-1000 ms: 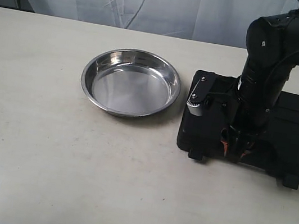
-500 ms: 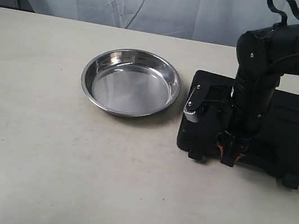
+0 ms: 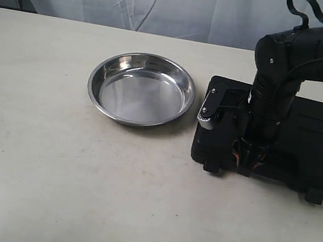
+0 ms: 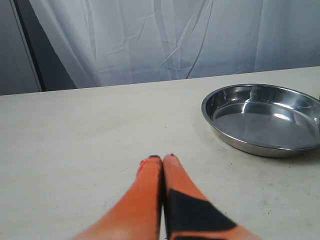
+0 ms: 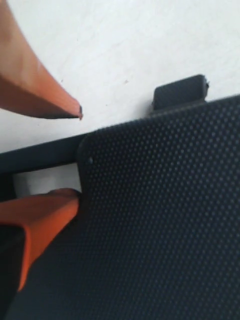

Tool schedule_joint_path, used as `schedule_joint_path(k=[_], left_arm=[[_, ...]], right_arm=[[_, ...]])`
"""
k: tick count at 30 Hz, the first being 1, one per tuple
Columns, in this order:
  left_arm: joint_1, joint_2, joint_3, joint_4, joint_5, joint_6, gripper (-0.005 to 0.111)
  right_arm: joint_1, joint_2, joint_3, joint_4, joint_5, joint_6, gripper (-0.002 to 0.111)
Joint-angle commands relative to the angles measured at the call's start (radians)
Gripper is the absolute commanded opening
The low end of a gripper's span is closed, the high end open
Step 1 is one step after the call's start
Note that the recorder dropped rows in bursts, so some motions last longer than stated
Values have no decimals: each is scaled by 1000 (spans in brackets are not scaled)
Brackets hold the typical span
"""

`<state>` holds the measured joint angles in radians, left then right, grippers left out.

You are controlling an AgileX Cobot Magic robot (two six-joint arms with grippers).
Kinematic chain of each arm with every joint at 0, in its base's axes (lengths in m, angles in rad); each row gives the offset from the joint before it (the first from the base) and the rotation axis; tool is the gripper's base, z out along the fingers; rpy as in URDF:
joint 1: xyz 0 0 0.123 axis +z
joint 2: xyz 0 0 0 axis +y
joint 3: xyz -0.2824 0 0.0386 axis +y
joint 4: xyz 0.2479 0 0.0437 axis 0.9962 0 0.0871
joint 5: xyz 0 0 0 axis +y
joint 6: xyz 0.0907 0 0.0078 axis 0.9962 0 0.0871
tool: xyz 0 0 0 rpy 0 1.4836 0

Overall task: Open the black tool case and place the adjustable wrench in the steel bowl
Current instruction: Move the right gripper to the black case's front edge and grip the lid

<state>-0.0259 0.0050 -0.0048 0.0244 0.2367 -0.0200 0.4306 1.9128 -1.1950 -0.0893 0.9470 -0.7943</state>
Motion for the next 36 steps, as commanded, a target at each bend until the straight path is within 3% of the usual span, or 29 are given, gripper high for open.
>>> schedule_joint_path(k=[1,20,24,31,36], left_arm=[[-6,-5,5,0,1,1,0],[-6,-5,5,0,1,1,0],[-6,-5,5,0,1,1,0],[-6,-5,5,0,1,1,0],[-6,-5,5,0,1,1,0]], right_arm=[[1,0,-3,-2,-12,-5,46],[1,48,-3,-6,-7,-5,46],[1,61,-3,-6,-15,-5,35],[1,69,-3,-6,-12,-5,-1],[1,69,-3,-18,-7,-5,-1]])
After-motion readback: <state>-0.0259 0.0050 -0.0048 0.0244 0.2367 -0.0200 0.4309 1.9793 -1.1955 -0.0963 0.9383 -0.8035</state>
